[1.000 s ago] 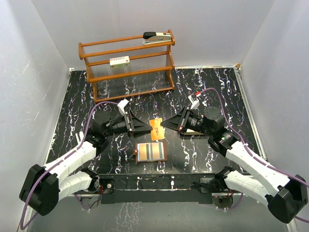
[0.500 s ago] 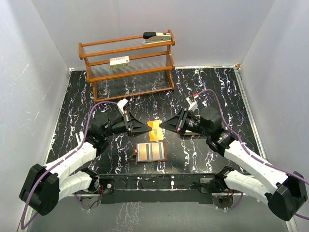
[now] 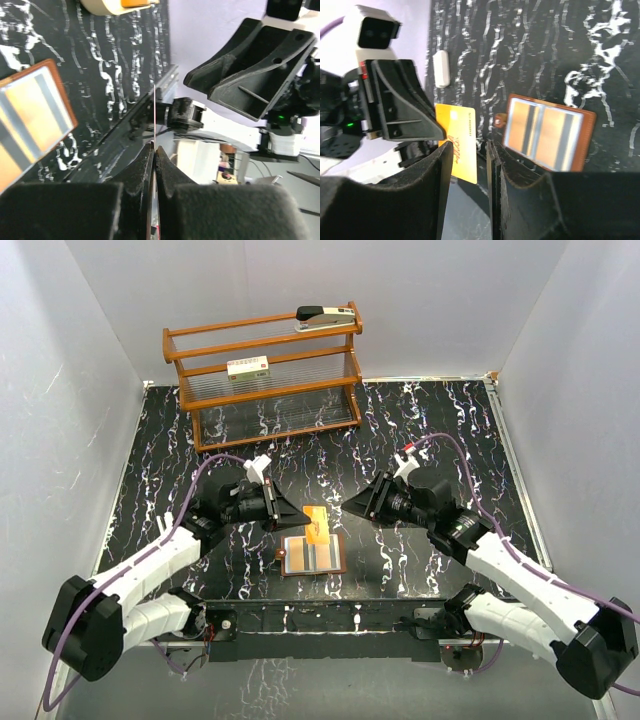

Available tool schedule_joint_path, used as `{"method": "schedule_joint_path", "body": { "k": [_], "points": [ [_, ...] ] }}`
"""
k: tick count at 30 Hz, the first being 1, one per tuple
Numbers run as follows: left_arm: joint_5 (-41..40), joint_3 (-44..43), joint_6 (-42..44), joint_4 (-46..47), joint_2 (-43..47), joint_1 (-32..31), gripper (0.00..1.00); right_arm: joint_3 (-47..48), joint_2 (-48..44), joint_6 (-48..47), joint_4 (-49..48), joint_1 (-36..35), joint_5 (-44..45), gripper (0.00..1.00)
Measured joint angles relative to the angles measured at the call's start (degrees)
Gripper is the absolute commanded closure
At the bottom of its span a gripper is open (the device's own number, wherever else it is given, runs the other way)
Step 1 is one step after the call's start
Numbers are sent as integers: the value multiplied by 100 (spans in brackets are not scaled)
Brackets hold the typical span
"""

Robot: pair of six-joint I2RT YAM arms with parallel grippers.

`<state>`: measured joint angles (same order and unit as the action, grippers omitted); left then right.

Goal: Put the credit cards into the card holder
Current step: Insert the credit card into the card holder.

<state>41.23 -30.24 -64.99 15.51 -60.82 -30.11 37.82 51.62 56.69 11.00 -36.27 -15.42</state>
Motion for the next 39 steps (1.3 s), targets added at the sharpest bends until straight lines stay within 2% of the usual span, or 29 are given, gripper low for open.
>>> {"method": "schedule_joint_path", "body": {
  "k": [5,13,28,39],
  "points": [
    [-317,-293,848,-1032,-291,0,100,0,302,-280,428,0,356,68],
    [-516,-350,1497,-1714,-1047,0,100,-13,1029,-522,726,-149,557,67],
    [-671,-350,2146,-2131,-1615,0,100,28,2452,-787,723,-841,1150,67],
    [-525,-295,2129,-1827,-1711,0,100,407,3182,-992,730,-1239,1443,70]
  ]
}}
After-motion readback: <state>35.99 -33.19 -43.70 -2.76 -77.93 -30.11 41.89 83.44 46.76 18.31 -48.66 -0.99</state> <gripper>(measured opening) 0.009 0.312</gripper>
